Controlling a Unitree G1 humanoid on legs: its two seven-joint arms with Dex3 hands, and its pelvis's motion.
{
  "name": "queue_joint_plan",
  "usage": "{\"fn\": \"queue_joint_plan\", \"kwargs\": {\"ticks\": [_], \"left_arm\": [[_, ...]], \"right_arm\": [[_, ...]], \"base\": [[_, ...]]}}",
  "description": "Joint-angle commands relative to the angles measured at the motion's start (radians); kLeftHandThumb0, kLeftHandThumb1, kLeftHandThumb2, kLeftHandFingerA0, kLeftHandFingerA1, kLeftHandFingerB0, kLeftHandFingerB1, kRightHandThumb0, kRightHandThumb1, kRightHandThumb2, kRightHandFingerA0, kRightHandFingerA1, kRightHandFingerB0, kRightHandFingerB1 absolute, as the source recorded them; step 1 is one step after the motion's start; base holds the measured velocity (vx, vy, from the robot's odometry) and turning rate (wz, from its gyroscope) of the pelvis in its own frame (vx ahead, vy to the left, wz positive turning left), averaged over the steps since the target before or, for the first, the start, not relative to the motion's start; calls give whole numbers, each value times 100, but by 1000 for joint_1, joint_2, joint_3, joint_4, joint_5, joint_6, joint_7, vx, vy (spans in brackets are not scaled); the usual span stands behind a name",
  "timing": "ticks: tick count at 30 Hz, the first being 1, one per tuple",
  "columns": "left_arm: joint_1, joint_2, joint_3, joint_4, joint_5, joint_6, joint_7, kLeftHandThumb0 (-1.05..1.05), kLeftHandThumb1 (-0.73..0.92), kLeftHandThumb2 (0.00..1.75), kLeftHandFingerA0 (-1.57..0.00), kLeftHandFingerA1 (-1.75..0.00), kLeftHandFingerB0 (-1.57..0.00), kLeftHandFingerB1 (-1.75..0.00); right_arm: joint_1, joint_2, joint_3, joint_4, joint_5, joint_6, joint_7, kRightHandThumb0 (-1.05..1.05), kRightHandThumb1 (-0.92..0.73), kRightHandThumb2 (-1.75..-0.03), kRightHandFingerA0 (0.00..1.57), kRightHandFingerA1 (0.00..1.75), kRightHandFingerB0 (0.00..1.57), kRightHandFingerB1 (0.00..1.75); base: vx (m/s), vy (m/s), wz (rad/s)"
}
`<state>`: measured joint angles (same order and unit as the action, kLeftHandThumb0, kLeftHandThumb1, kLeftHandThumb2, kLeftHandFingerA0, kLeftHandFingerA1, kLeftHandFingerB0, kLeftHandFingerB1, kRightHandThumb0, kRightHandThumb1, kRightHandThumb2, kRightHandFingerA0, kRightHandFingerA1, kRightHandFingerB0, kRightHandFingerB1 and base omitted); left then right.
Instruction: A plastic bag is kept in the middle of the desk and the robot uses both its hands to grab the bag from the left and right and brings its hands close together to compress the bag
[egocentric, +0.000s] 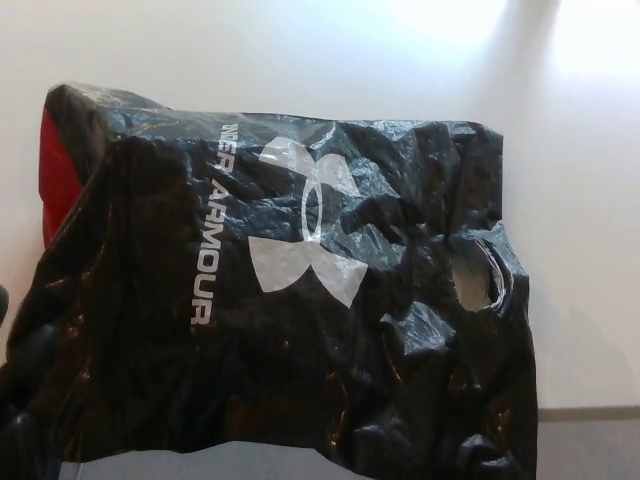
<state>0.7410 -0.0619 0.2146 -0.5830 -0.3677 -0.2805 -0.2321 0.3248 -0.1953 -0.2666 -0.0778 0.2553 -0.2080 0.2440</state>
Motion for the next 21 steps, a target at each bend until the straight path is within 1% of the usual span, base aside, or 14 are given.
{"fn": "queue_joint_plan", "kwargs": {"ticks": [1,3,4,6,9,10,11,12,13,15,16,17,18,21], "left_arm": [[72,-72,58,486,-47,-621,-254,-34,58,115,-2,-50,0,-48],[55,-64,70,531,-45,-648,-255,-34,59,115,-1,-50,0,-48],[56,-58,73,554,-36,-649,-254,-34,58,115,-1,-50,0,-48],[57,-57,70,576,-79,-650,-290,-34,59,115,-1,-50,0,-48],[45,-52,69,579,-67,-652,-275,-34,58,115,-1,-50,0,-48],[27,-47,72,594,-62,-662,-271,-34,59,115,-1,-50,0,-48],[13,-43,74,607,-60,-669,-268,-34,59,115,-1,-50,0,-48],[14,-40,72,605,-54,-664,-264,-34,59,115,-1,-50,0,-48],[18,-39,68,606,-52,-665,-264,-70,92,70,-18,-35,-15,-28],[25,-43,61,607,-54,-669,-263,-70,92,70,-19,-35,-16,-28],[22,-45,61,621,-48,-689,-260,-69,92,71,-19,-37,-15,-29],[25,-42,64,640,-41,-711,-261,-33,61,116,-1,-49,0,-48],[26,-42,62,651,-39,-722,-262,-33,61,116,-1,-49,0,-48],[34,-36,61,656,-77,-685,-280,-34,58,115,-1,-49,0,-48]], "right_arm": [[404,49,-61,15,-295,-672,5,-85,-87,-121,0,17,0,18],[406,50,-52,34,-340,-683,-27,-84,-86,-121,0,18,0,19],[400,50,-51,59,-351,-707,-35,-78,-82,-118,0,23,0,23],[391,47,-52,92,-400,-746,-63,-80,-85,-119,0,22,0,22],[374,28,-43,95,-481,-724,-114,-79,-84,-120,0,22,0,22],[362,20,-37,90,-492,-719,-117,-79,-79,-102,0,16,0,19],[351,13,-34,90,-499,-721,-119,-79,-79,-102,0,16,0,19],[345,14,-31,83,-508,-716,-127,-73,-92,-79,1,17,0,21],[340,15,-30,88,-511,-723,-132,-74,-81,-118,0,26,3,25],[334,10,-26,91,-525,-718,-142,-74,-81,-120,0,25,0,24],[331,7,-25,93,-519,-718,-140,-77,-84,-120,0,22,0,21],[331,4,-20,98,-501,-715,-128,-83,-90,-121,0,18,0,18],[331,-1,-20,99,-494,-714,-124,-83,-90,-121,0,18,0,18],[334,-4,-9,97,-473,-696,-110,-85,-91,-121,0,19,0,20]], "base": [[0,0,0],[0,0,0],[0,0,0],[0,0,0],[0,0,0],[0,0,0],[0,0,0],[0,0,0],[0,0,0],[0,0,0],[0,0,0],[0,0,0],[0,0,0],[0,0,0]]}}
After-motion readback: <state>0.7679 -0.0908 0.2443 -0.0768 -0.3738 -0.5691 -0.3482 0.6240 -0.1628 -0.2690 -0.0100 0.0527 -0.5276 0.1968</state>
